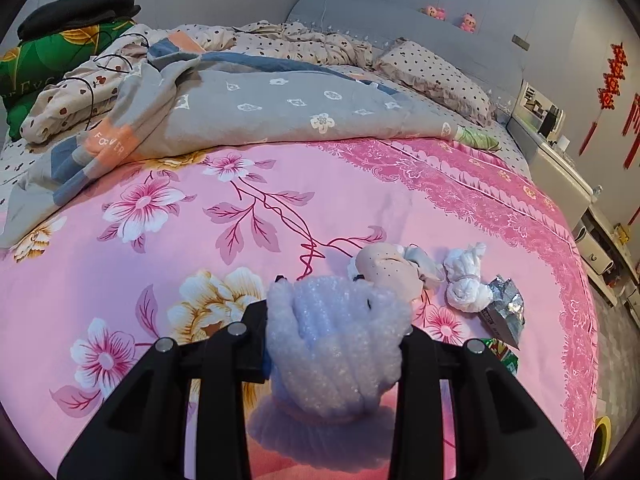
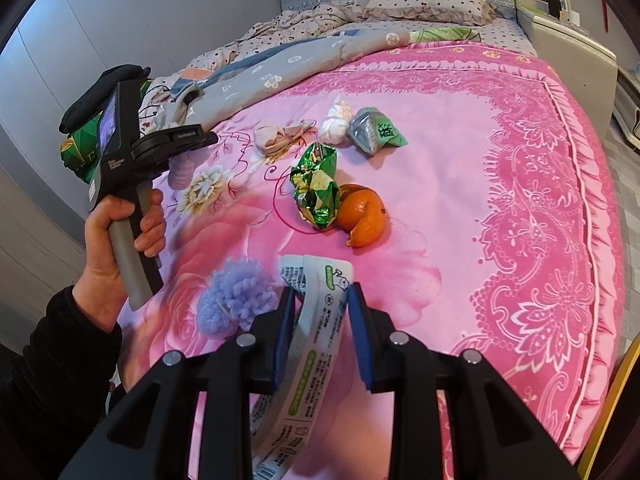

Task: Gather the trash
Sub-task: 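Carry the bubble-wrap bundle and paper strip over the yellow-rimmed bin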

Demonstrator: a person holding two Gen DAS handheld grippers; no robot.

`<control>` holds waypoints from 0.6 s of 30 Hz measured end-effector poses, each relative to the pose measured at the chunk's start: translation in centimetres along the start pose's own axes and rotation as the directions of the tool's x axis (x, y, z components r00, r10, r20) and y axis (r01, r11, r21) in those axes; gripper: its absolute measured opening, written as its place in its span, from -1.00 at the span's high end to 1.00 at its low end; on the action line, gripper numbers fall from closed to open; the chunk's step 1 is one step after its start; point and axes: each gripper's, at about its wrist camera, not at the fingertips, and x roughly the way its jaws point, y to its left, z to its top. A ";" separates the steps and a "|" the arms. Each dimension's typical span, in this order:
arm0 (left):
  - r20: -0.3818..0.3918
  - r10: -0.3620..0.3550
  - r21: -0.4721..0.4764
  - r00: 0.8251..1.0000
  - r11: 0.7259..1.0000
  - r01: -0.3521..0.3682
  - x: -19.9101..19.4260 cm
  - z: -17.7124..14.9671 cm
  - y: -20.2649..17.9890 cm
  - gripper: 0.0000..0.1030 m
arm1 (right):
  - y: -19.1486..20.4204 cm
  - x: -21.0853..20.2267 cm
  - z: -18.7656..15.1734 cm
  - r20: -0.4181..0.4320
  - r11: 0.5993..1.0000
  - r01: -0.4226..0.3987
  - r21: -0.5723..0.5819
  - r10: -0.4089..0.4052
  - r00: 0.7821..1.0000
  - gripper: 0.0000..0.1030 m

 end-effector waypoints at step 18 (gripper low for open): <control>0.032 -0.085 0.050 0.996 0.995 0.083 -9.1 -4.3 -2.7 0.39 | -1.2 -7.8 -2.3 0.117 0.999 0.021 0.033 -0.025 0.993 0.50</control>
